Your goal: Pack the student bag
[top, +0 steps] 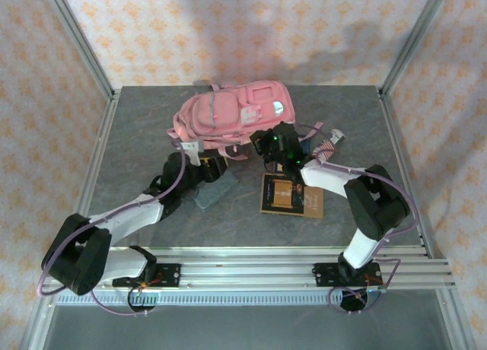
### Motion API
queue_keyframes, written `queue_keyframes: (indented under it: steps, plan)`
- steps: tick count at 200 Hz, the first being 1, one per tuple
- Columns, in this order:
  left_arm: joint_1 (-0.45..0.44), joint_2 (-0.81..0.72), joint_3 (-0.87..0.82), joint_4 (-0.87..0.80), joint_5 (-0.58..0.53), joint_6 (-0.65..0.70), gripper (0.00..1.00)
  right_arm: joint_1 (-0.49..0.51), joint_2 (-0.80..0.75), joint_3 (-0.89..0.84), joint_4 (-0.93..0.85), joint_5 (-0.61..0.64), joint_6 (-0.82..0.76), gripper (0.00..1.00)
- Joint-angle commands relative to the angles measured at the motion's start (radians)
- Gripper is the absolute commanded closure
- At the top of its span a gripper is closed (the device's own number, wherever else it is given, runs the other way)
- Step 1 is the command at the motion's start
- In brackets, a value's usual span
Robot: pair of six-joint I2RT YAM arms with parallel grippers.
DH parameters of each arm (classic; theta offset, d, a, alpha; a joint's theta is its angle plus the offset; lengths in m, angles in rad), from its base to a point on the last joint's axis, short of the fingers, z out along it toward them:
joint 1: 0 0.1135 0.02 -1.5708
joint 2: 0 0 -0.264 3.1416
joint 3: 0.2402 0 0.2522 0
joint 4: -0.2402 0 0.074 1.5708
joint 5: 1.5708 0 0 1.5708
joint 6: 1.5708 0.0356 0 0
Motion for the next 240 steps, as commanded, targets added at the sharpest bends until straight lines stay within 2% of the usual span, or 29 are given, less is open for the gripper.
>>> queue_keyframes:
  steps: [1, 55, 71, 97, 135, 174, 222, 240]
  plan:
    - [-0.068, 0.061, 0.012, 0.119, -0.12, 0.111, 0.4, 0.009, -0.049, 0.049, 0.089, 0.011, 0.009, 1.0]
    - [-0.18, 0.184, 0.009, 0.317, -0.403, 0.272, 0.41, 0.012, -0.059, 0.045, 0.092, 0.006, 0.006, 1.0]
    - [-0.18, 0.226, 0.031, 0.337, -0.417, 0.305, 0.41, 0.012, -0.06, 0.045, 0.096, 0.007, 0.006, 1.0]
    - [-0.18, 0.318, 0.112, 0.277, -0.436, 0.361, 0.41, 0.012, -0.062, 0.041, 0.106, 0.0, 0.01, 1.0]
    - [-0.18, 0.404, 0.12, 0.411, -0.446, 0.399, 0.4, 0.012, -0.073, 0.035, 0.112, -0.003, 0.007, 1.0]
    - [-0.177, 0.477, 0.207, 0.373, -0.494, 0.427, 0.43, 0.021, -0.079, 0.032, 0.118, -0.011, 0.005, 1.0]
    - [-0.177, 0.472, 0.23, 0.381, -0.506, 0.423, 0.46, 0.026, -0.078, 0.017, 0.125, -0.011, 0.006, 1.0]
    - [-0.174, 0.462, 0.218, 0.391, -0.508, 0.434, 0.53, 0.026, -0.075, 0.012, 0.132, -0.014, 0.008, 1.0]
